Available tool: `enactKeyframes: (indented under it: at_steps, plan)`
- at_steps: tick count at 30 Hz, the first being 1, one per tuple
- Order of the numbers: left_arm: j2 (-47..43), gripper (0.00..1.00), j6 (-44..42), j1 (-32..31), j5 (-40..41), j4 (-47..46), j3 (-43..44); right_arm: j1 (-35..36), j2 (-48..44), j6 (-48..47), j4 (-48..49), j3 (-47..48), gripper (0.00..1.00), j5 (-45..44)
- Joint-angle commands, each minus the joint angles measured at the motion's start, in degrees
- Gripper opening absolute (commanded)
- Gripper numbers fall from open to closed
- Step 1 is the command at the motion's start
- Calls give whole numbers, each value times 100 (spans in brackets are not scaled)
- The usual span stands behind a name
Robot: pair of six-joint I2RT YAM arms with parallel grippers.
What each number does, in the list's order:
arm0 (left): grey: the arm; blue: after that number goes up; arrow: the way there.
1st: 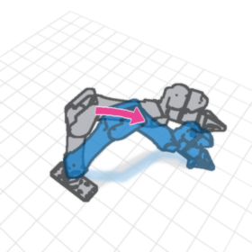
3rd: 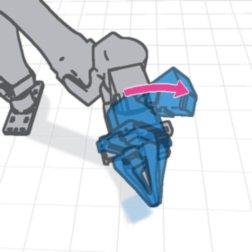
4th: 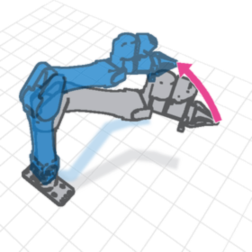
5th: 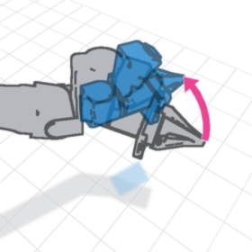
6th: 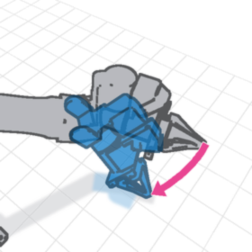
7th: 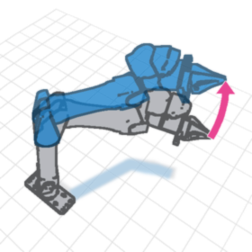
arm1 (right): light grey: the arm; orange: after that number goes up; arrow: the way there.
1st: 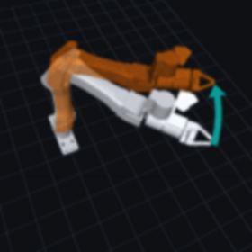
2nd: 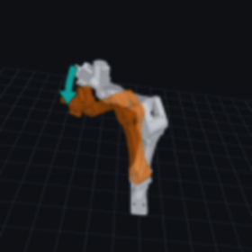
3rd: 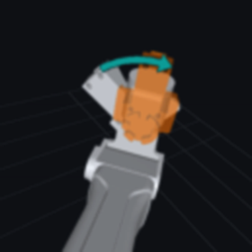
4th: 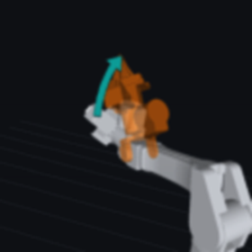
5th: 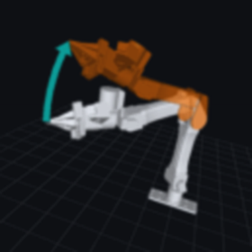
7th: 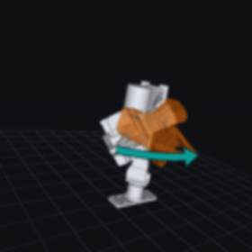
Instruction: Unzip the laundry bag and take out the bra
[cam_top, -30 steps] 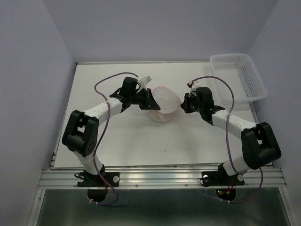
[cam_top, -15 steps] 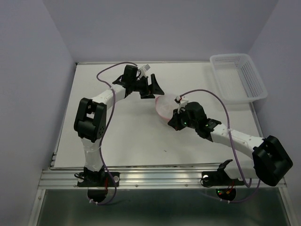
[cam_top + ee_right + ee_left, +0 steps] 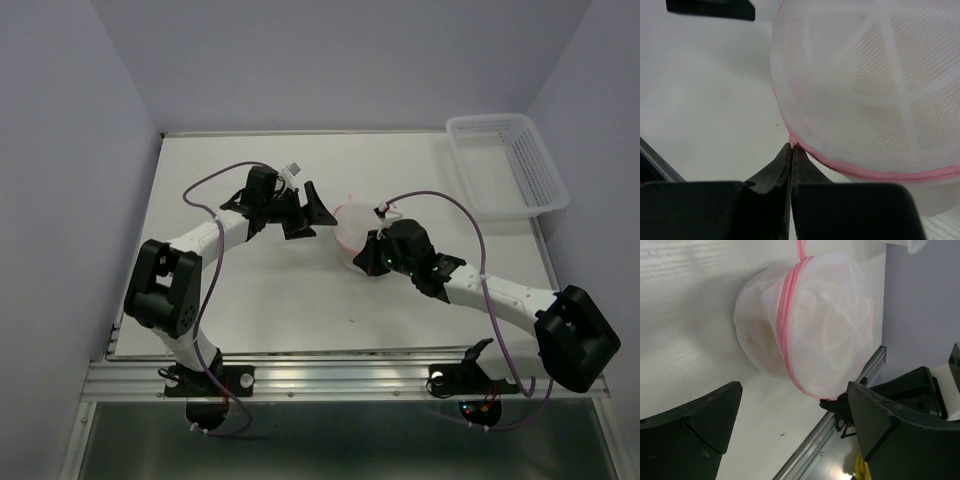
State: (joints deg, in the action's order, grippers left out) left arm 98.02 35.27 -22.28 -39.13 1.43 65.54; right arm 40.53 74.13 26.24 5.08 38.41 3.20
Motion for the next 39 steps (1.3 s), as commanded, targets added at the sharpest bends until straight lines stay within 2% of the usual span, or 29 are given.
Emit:
enactKeyframes:
  at_steps: [1,5,8,14,21,23,27,28,30,31,32,33,39]
  plan:
    - [-757,99,989,-144,-190,-1204,-1015,25,-21,153,502,-71,1,-118]
    - [-898,99,2000,-390,-191,-2748,-1815,25,-30,206,581,-97,1,-74]
    - [-776,99,2493,-593,-139,-3244,-2027,25,-56,215,704,-141,1,40]
    - [-460,97,2705,-742,54,-3614,-1765,25,-83,180,687,-150,1,225]
    - [-169,83,2775,-751,99,-3676,-1597,25,-126,118,696,-168,1,304]
    - [-29,72,2810,-760,29,-3694,-1570,25,-144,127,696,-159,1,286]
    - [51,59,2802,-786,-15,-3712,-1518,25,-127,153,696,-167,1,330]
    - [33,48,2802,-786,2,-3720,-1509,25,-127,153,696,-176,1,330]
    - [-2,36,2784,-786,-6,-3712,-1500,25,-144,162,670,-185,1,295]
    - [-37,21,2775,-786,2,-3712,-1500,25,-162,162,670,-185,1,269]
    - [-63,14,2766,-795,-15,-3712,-1500,25,-179,162,643,-185,1,251]
    - [-81,2,2775,-795,-24,-3712,-1509,25,-197,162,617,-185,1,199]
    - [-256,0,2731,-786,-182,-3712,-1509,25,-197,57,248,-132,1,-152]
